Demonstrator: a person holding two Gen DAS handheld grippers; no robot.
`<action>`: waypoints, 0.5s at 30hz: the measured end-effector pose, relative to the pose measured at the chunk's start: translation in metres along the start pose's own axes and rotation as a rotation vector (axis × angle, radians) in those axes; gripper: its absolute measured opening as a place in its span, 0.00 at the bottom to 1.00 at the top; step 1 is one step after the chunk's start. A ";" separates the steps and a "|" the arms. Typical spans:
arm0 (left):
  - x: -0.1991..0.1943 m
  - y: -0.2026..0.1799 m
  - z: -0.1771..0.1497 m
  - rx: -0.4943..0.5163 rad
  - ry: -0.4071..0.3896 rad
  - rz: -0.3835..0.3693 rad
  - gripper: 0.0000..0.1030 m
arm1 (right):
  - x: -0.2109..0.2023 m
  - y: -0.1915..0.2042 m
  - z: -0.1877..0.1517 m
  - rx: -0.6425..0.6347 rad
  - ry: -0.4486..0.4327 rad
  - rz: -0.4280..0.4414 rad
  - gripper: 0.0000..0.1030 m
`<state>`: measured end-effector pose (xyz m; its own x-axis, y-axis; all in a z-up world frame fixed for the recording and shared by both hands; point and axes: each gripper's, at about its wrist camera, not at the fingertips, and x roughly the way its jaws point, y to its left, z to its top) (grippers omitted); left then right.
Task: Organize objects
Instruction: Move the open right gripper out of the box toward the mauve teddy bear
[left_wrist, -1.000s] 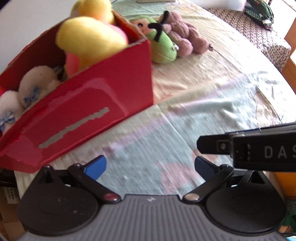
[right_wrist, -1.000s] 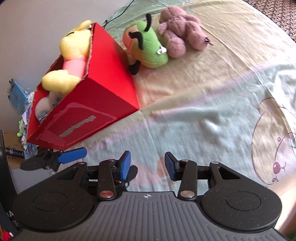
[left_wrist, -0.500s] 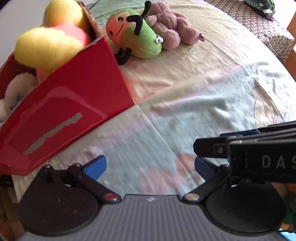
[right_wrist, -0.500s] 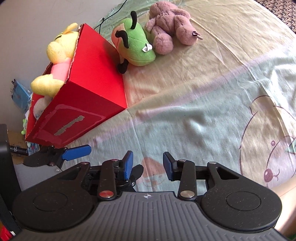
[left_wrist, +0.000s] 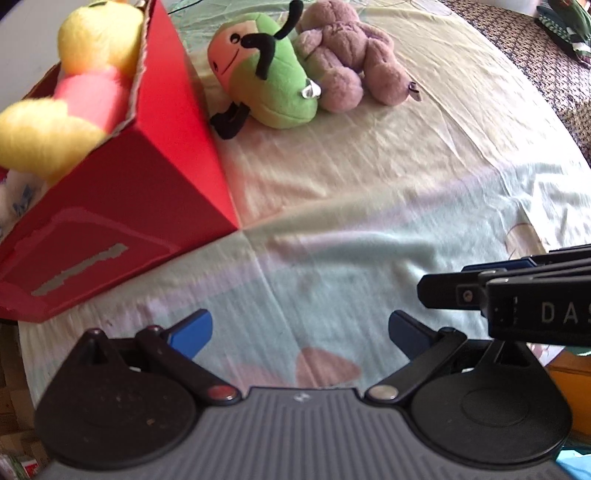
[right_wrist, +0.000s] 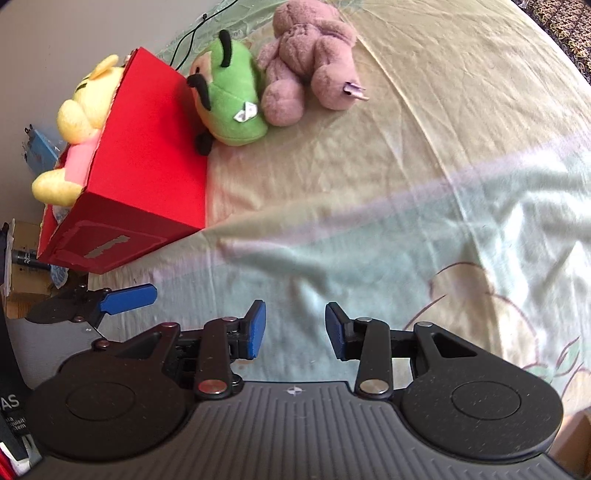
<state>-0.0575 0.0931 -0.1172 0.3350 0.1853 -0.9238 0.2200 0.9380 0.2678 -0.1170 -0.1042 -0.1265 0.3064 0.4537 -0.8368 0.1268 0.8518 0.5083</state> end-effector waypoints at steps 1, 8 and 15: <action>0.001 -0.003 0.002 -0.006 0.003 0.002 0.98 | -0.001 -0.004 0.002 -0.002 0.004 0.003 0.39; 0.008 -0.028 0.018 -0.028 0.019 0.016 0.98 | -0.004 -0.029 0.018 -0.006 0.020 0.040 0.39; 0.015 -0.046 0.032 -0.037 0.030 0.018 0.98 | -0.007 -0.049 0.029 0.005 0.021 0.086 0.39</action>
<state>-0.0338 0.0432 -0.1344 0.3105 0.2106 -0.9270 0.1800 0.9445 0.2749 -0.0981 -0.1565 -0.1391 0.2970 0.5306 -0.7939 0.1059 0.8080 0.5796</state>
